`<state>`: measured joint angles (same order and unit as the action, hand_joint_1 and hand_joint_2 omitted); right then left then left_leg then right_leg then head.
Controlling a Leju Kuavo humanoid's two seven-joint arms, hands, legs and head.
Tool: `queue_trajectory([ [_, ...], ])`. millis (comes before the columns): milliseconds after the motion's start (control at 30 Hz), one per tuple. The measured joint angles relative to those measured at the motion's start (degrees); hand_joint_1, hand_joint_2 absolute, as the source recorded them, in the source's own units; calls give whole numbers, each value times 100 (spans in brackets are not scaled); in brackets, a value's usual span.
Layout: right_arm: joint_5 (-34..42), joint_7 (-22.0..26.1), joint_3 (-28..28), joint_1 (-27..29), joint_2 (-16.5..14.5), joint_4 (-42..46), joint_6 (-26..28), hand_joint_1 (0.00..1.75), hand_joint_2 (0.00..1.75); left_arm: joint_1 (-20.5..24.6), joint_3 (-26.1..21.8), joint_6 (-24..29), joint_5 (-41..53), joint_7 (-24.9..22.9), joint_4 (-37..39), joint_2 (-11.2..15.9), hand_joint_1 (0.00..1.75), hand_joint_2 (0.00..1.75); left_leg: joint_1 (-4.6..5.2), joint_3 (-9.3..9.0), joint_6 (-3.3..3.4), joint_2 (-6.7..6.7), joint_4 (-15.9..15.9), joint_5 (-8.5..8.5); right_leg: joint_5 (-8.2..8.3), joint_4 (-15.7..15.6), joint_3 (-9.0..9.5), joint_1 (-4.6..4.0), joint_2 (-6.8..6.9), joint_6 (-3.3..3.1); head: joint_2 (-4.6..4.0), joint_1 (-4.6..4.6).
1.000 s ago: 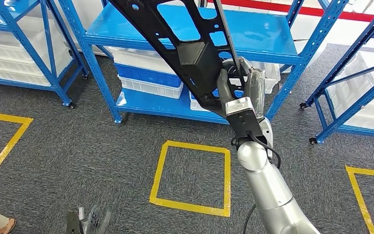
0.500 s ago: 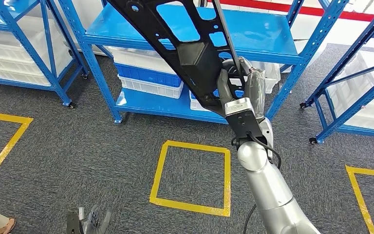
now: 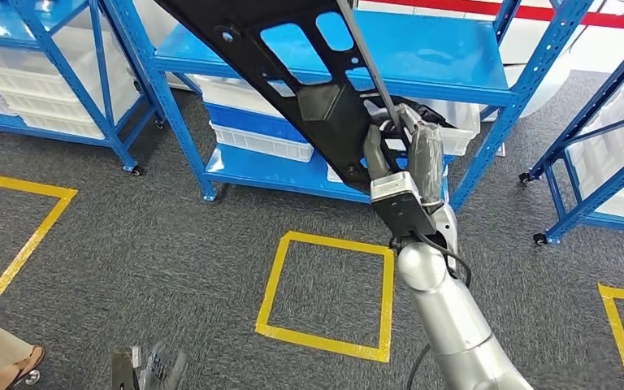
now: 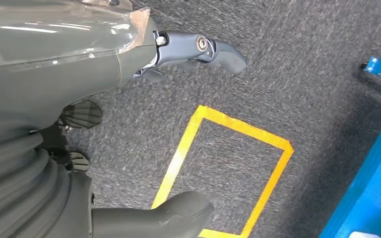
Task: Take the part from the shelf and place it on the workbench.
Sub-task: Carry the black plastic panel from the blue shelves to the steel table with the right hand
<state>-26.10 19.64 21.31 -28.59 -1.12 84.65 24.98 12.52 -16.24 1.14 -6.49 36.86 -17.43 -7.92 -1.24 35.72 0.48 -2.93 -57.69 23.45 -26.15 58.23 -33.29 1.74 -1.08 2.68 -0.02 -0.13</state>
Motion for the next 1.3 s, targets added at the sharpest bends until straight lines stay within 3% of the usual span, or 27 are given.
queue_trajectory([
  [67,1,1,-3,32,14,-7,11,175,175,-13,0,2,0,-2,0,14,0,175,-31,34,-43,33,-49,40,23,11,-11,-1,42,-84,0,-15],
  [100,2,2,-4,37,16,-10,20,175,175,-12,1,3,2,-3,0,21,0,175,-42,98,-62,92,-199,145,34,8,-14,1,64,-130,0,-23],
  [200,2,8,-6,65,18,-20,57,175,175,-5,2,7,8,-8,-1,25,0,175,-43,564,-99,260,-1254,707,49,5,-38,-57,149,-229,0,-44],
  [233,2,10,-6,90,20,-24,63,175,175,-5,2,9,10,-11,-1,25,0,175,-42,706,-94,271,-1571,825,53,5,-49,-85,182,-243,0,-44],
  [267,2,10,-6,115,22,-28,66,175,175,-6,2,12,13,-15,-1,25,0,175,-35,751,-74,275,-1693,838,58,6,-57,-114,218,-255,0,-44],
  [300,2,10,-6,134,24,-30,67,175,175,-7,2,15,14,-19,-1,26,0,175,-21,676,-35,279,-1581,747,61,6,-61,-141,255,-264,0,-44],
  [333,2,11,-7,144,26,-31,67,175,175,-5,2,16,15,-21,-1,28,0,175,6,488,24,302,-1263,585,64,6,-61,-166,289,-269,0,-44],
  [400,2,15,-12,143,29,-31,70,175,175,7,2,17,15,-22,-3,39,0,175,101,39,172,470,-474,327,65,6,-56,-208,357,-271,0,-39],
  [433,4,17,-18,141,33,-31,71,175,175,16,3,17,15,-21,-4,45,0,175,149,-91,223,537,-231,272,65,6,-58,-219,394,-269,0,-39],
  [467,8,19,-24,143,38,-32,72,175,175,22,3,18,15,-20,-6,51,0,175,185,-140,255,575,-117,265,66,4,-60,-221,436,-267,0,-40],
  [533,16,22,-31,145,44,-35,73,175,175,23,4,22,11,-16,-8,60,0,175,204,-140,284,491,-64,222,69,-7,-61,-228,519,-249,0,-51],
  [600,20,26,-39,137,47,-38,73,175,175,18,2,28,6,-13,-8,68,0,175,166,-175,311,406,39,136,-8,113,-125,-227,440,-222,0,-50],
  [633,24,29,-46,133,53,-39,73,175,175,21,0,31,4,-11,-8,69,0,175,141,-189,322,366,88,92,-117,316,-221,-221,348,-219,0,-43],
  [700,32,35,-59,142,74,-52,73,175,175,24,-2,29,4,-9,-8,67,0,175,123,-165,334,275,109,53,-426,1019,-537,-178,185,-219,0,-34],
  [767,35,36,-66,176,98,-77,73,175,175,11,-3,28,6,-10,-7,62,0,175,118,-142,319,168,105,38,-593,1563,-776,-135,148,-163,0,-31],
  [800,35,36,-70,193,107,-85,74,175,175,3,-4,28,9,-10,-6,62,0,175,112,-136,310,114,100,33,-551,1542,-755,-111,144,-106,0,-31],
  [867,35,36,-86,212,119,-90,81,175,175,-2,-5,28,39,-13,-5,62,0,175,96,-127,275,3,68,36,-261,880,-418,-43,85,36,0,-31],
  [933,35,36,-108,220,127,-86,96,175,175,10,-1,30,102,-23,-5,65,0,175,98,-71,203,-95,-6,57,-55,202,-88,1,-49,82,0,-32],
  [967,34,36,-121,236,132,-82,104,175,175,16,5,32,141,-31,-5,67,0,175,96,-32,158,-132,-33,58,-25,51,-21,2,-93,57,0,-34],
  [1033,28,36,-141,283,139,-76,119,175,175,17,19,34,214,-48,-5,82,0,175,73,25,82,-200,-40,30,-11,32,-19,-16,-53,-34,0,-39],
  [1100,9,36,-157,317,144,-61,145,175,175,12,26,26,268,-54,-5,119,0,175,51,88,26,-108,-139,92,17,20,-15,-6,15,-108,0,-56],
  [1167,-24,36,-192,355,149,-20,169,175,175,32,40,16,340,-40,-5,176,0,175,44,330,-24,123,-652,379,22,12,-7,-3,90,-172,0,-93],
  [1233,-58,25,-244,428,162,15,175,175,175,59,64,22,437,-15,-11,254,0,175,35,704,-63,252,-1418,704,11,13,-5,-30,178,-205,0,-112],
  [1267,-71,14,-266,472,169,27,175,175,175,67,80,27,482,-5,-17,295,0,175,31,831,-70,269,-1669,771,8,13,-5,-39,220,-209,0,-113],
  [1300,-84,3,-288,520,178,44,175,175,175,79,102,35,531,3,-31,346,0,175,29,848,-68,277,-1697,725,4,13,-4,-45,265,-211,0,-113],
])
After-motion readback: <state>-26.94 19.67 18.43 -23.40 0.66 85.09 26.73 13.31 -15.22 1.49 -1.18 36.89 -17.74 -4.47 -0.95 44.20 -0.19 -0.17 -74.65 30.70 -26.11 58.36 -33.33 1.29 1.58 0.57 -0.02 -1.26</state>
